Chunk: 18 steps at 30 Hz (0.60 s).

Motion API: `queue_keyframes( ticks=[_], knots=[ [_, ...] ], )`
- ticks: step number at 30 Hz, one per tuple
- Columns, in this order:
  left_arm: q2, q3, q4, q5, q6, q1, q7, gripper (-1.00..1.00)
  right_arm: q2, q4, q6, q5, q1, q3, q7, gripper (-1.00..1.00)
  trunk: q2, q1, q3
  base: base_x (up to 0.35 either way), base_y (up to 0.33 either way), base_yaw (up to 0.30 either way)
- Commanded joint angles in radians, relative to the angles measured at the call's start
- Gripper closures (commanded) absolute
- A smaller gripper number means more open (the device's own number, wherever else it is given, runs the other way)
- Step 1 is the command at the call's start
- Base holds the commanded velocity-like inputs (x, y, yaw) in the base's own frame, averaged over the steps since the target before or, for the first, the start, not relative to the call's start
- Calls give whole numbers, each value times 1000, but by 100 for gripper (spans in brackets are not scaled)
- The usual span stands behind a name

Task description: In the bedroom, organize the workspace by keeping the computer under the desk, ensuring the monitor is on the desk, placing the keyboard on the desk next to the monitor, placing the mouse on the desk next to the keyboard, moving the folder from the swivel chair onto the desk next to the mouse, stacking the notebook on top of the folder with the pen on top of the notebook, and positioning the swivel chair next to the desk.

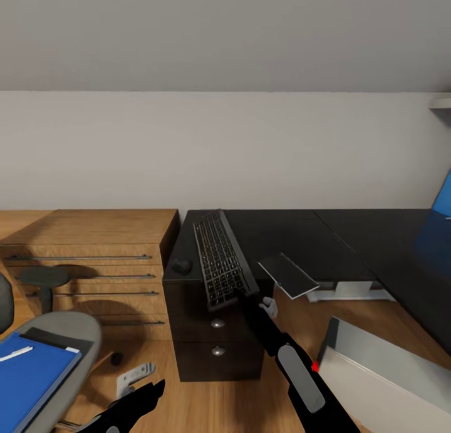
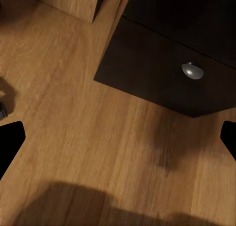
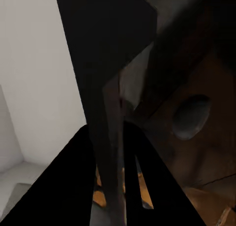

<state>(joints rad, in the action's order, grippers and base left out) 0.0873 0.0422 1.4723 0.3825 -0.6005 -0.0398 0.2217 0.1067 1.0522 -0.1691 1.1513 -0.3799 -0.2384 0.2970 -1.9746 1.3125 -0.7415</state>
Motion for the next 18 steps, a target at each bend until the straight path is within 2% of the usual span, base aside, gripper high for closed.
queue_keyframes(
  ticks=[1, 5, 12, 15, 17, 18],
  knots=[
    [0, 1, 2, 10, -4, 0, 7, -100, 0, 5, -6, 14, 0, 1, 1, 100, 7, -4, 2, -22, 0, 0],
    [0, 1, 2, 10, -3, 0, 9, -100, -1, 67, -8, 17, 25, 2, -1, 100, 35, -19, 15, -224, -18, 0],
    [1, 1, 2, 5, -3, 0, 10, -100, -4, 281, -12, 18, 137, 3, -2, 100, 84, -46, 37, -327, -75, 0],
    [2, 0, 2, 1, -2, 0, 11, -100, -38, 313, -13, 18, 154, 4, 1, 100, 105, -58, 46, -336, -121, 0],
    [2, 0, 2, 1, -2, 0, 11, -100, -83, 319, -14, 18, 157, 4, 2, 100, 119, -65, 53, -336, -138, 0],
    [2, 0, 2, 1, -3, 0, 11, -100, -88, 319, -15, 18, 157, 3, 2, 100, 126, -69, 56, -336, -149, 0]
  ],
)
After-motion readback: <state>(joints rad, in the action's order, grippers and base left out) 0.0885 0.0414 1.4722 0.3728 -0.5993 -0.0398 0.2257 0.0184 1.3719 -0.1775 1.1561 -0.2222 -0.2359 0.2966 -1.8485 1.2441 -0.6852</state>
